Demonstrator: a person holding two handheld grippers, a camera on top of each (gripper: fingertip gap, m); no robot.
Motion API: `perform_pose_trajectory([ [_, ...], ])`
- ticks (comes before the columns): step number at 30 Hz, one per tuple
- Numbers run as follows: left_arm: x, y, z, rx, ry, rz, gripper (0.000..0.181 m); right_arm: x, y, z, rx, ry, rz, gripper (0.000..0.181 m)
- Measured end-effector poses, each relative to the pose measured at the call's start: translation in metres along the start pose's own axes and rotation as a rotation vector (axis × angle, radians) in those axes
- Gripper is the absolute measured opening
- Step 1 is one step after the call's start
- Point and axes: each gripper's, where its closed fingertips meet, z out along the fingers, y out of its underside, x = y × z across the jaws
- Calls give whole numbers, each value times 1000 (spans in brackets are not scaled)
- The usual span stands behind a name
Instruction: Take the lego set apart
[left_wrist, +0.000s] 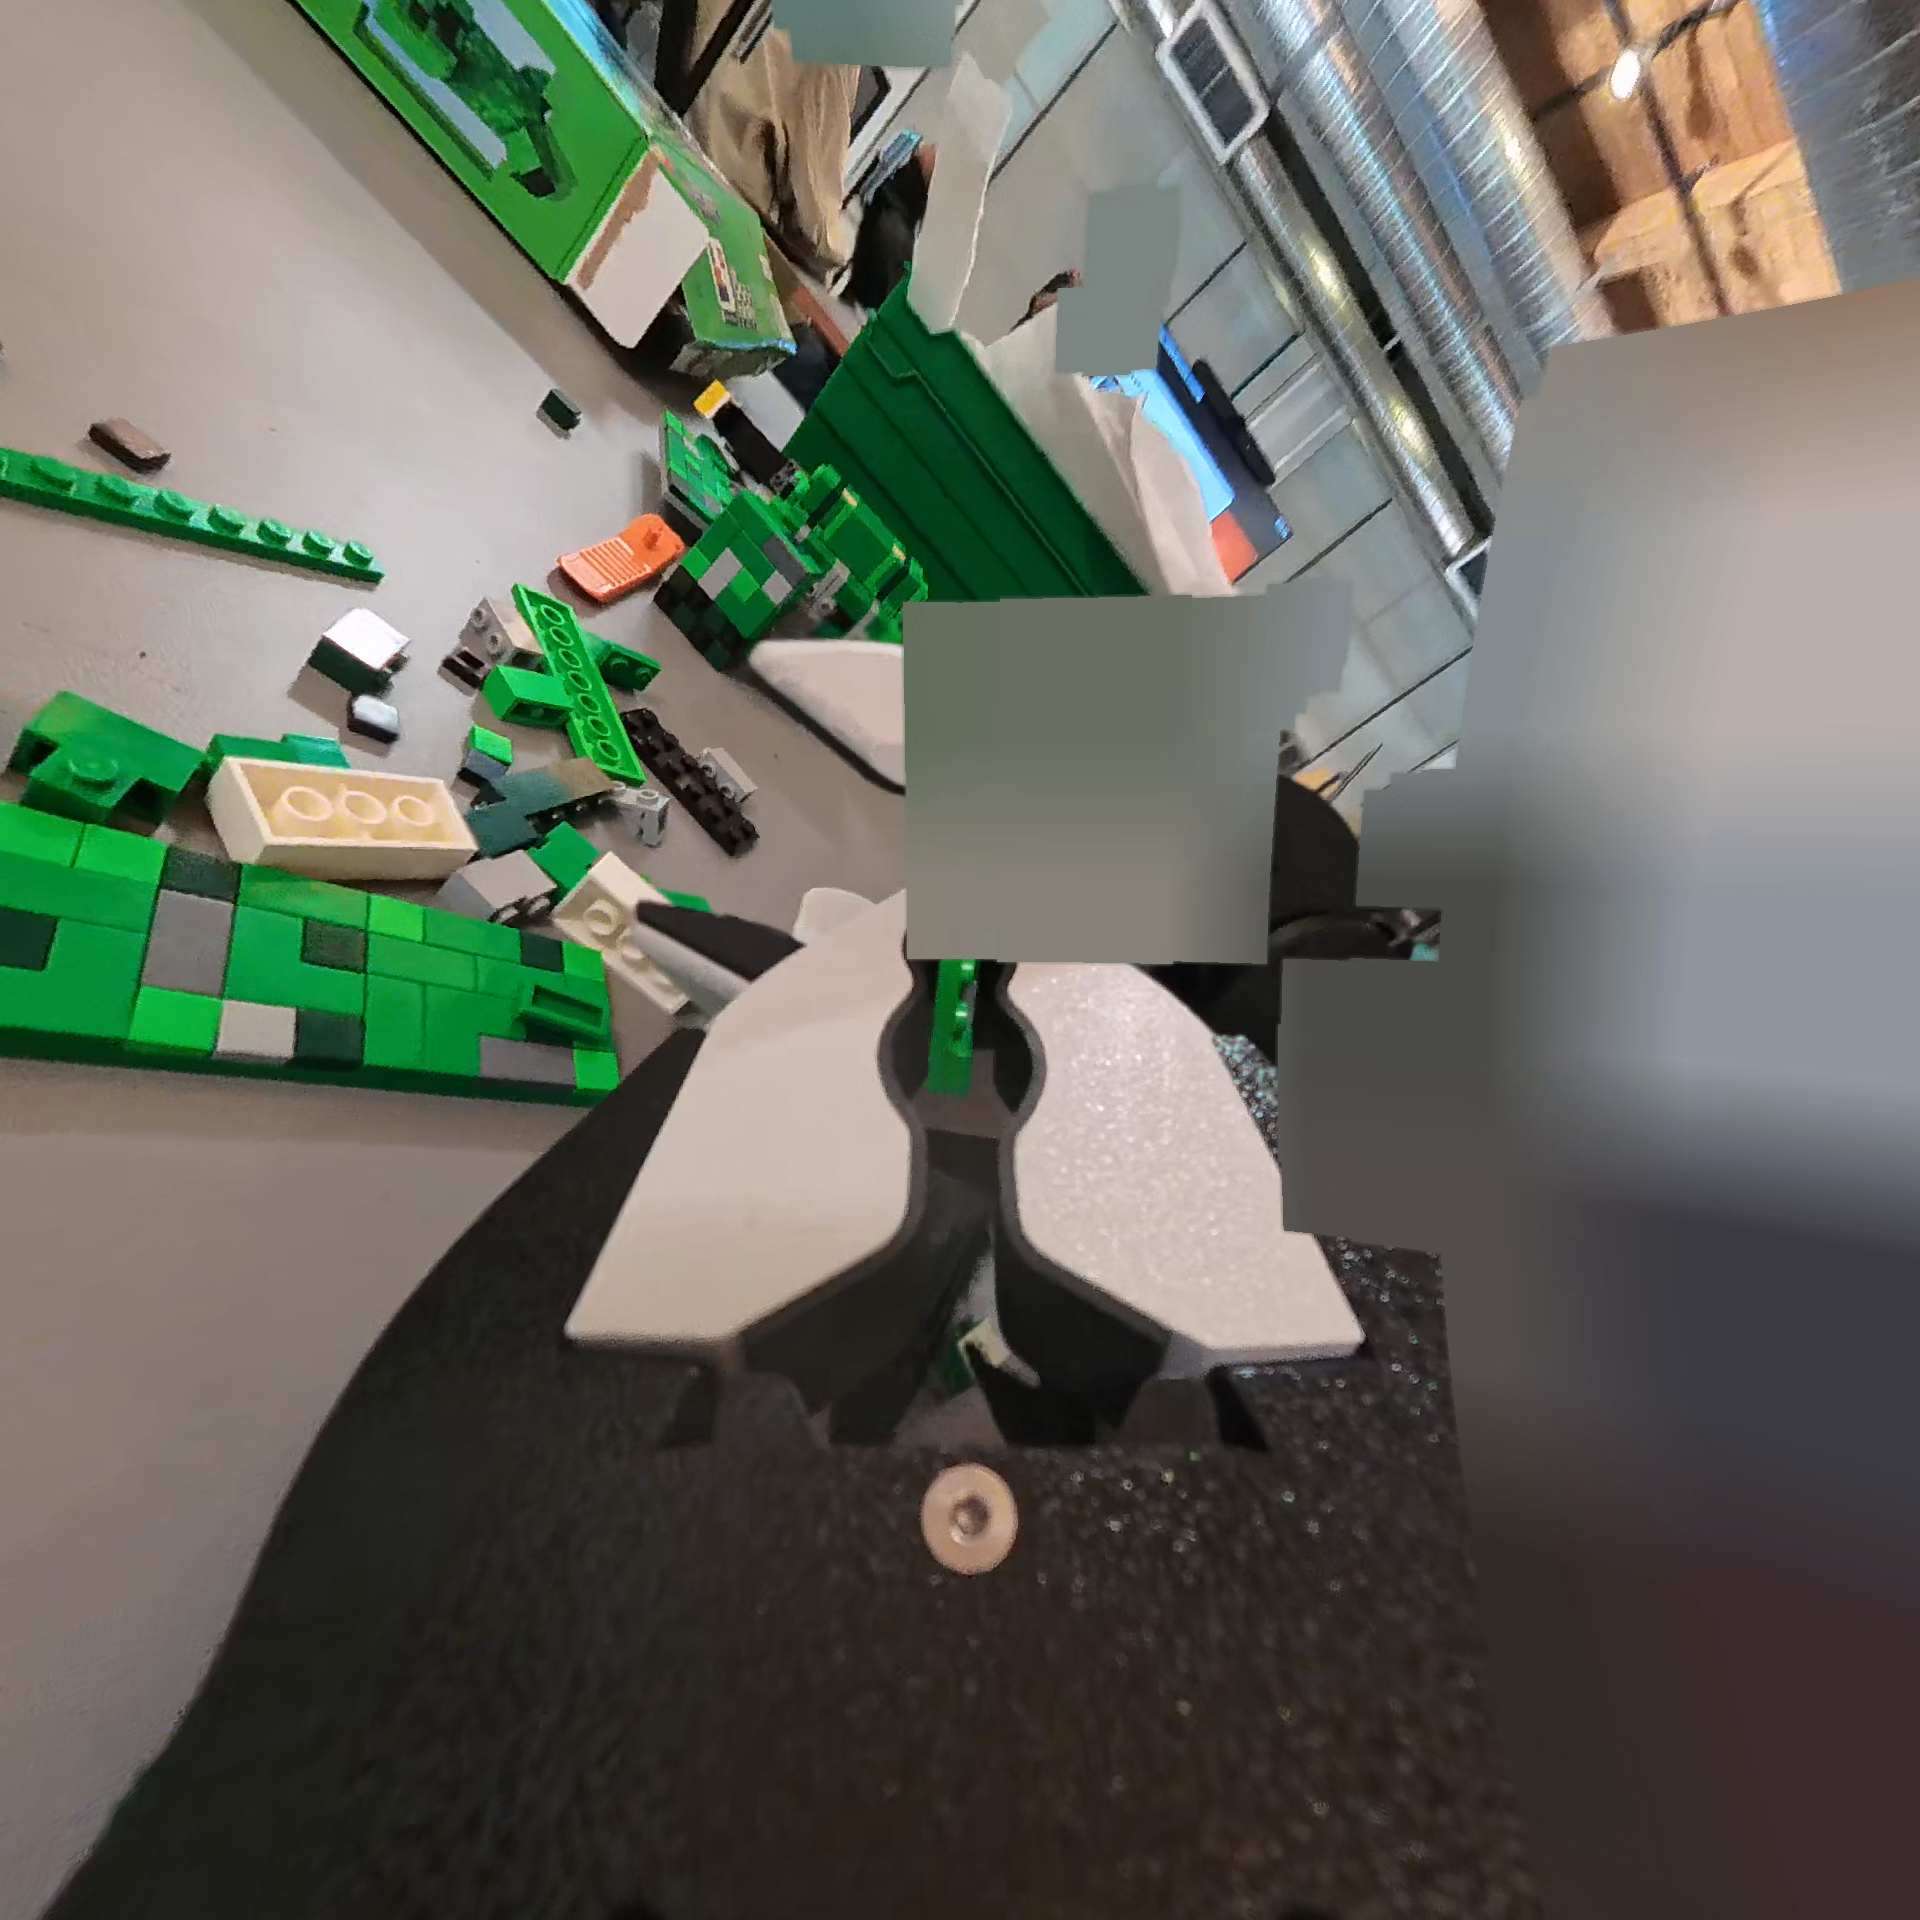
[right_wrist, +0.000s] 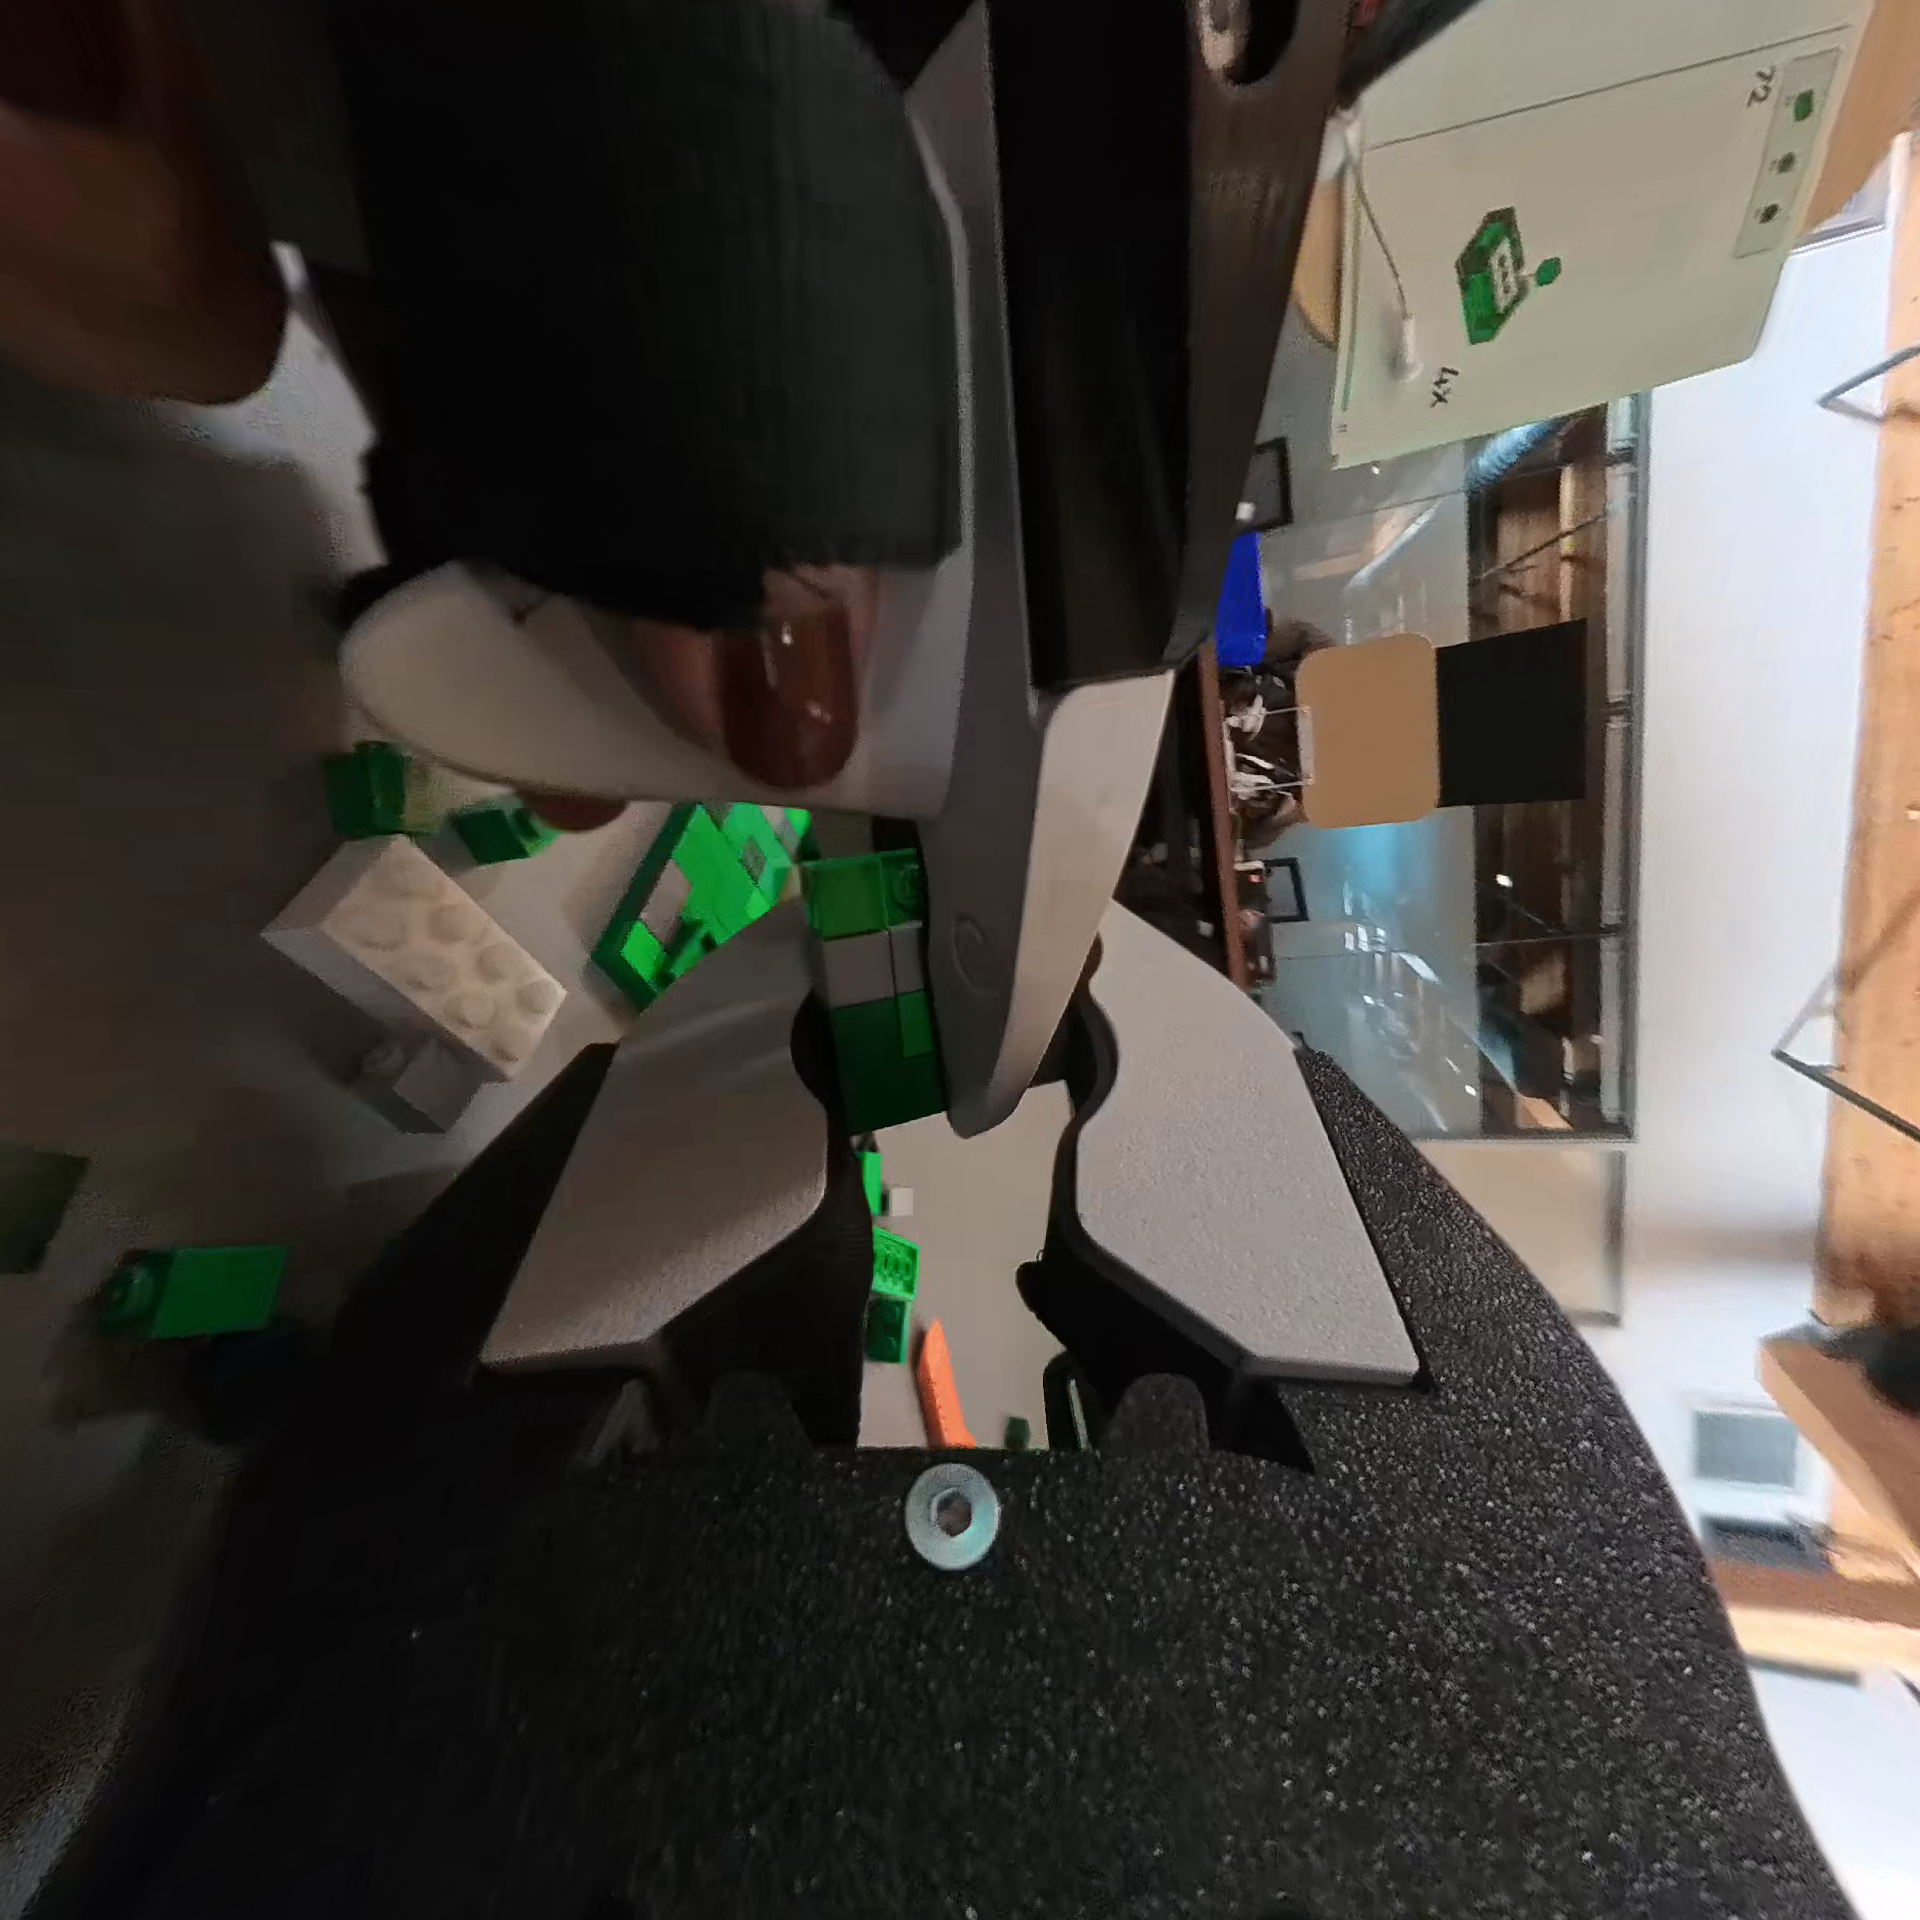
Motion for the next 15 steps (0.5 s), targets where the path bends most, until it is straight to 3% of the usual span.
perform_pose_trajectory([
  [1, -1, 2, -1, -26, -11, 26, 7, -3, -1, 0, 13, -23, 4, 37],
  [7, -5, 17, -3, -161, -48, 133, 12, -13, -1, -1, 78, -108, 17, 37],
  [15, 0, 8, -4, -85, -48, 58, 5, 2, -3, -3, 64, 33, -40, 40],
])
